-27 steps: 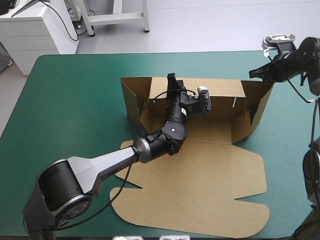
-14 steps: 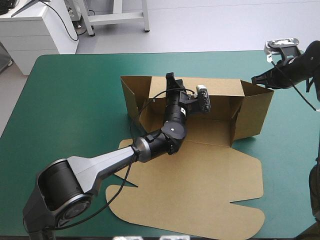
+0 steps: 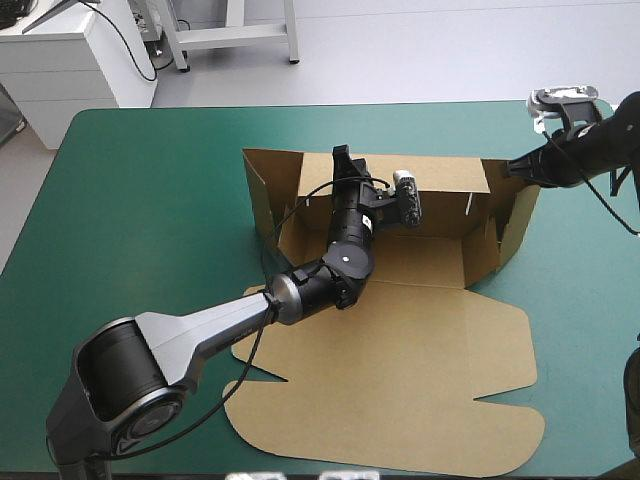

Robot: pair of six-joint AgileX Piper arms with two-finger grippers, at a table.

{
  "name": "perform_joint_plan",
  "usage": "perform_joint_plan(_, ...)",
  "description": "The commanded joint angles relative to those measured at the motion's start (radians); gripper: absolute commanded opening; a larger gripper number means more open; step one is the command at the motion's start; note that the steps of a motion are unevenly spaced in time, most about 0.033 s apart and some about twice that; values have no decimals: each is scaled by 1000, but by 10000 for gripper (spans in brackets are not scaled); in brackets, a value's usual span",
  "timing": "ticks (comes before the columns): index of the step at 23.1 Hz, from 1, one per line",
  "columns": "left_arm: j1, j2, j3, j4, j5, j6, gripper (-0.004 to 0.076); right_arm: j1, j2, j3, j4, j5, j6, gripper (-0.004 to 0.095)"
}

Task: Fold the box

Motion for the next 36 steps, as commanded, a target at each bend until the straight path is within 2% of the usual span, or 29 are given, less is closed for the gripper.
perform_joint_plan(1,1,-45,-18,-32,6,-60,-8,-2,-52,-49,76,-130,-7,-19)
perform_joint_plan(9,1,-45,-18,-32,8,-60,-8,-2,76,-159,56,-178,15,-20)
perform_joint_plan(12,1,-45,-18,-28,8,-60,-8,-2,156,-228,-7,-92,29,-19)
perform_joint_plan(17,1,-45,-18,-14,17,-64,-8,-2,164,-235,-106,26,32,-20)
perform_joint_plan(19,1,-45,-18,-14,17,-64,-8,-2,164,-232,-100,68,22,-20)
perform_joint_plan(23,1,-45,-18,-14,15,-64,-8,-2,117,-220,1,68,22,-19)
perform_joint_plan(27,1,-45,-18,-14,15,-64,-8,-2,70,-209,-15,70,22,-21)
perform_joint_plan(30,1,-45,-18,-14,17,-64,-8,-2,20,-85,-19,68,-18,-21)
perform_joint_plan(36,1,-45,-18,-22,17,-64,-8,-2,-24,-12,42,-5,-46,-21)
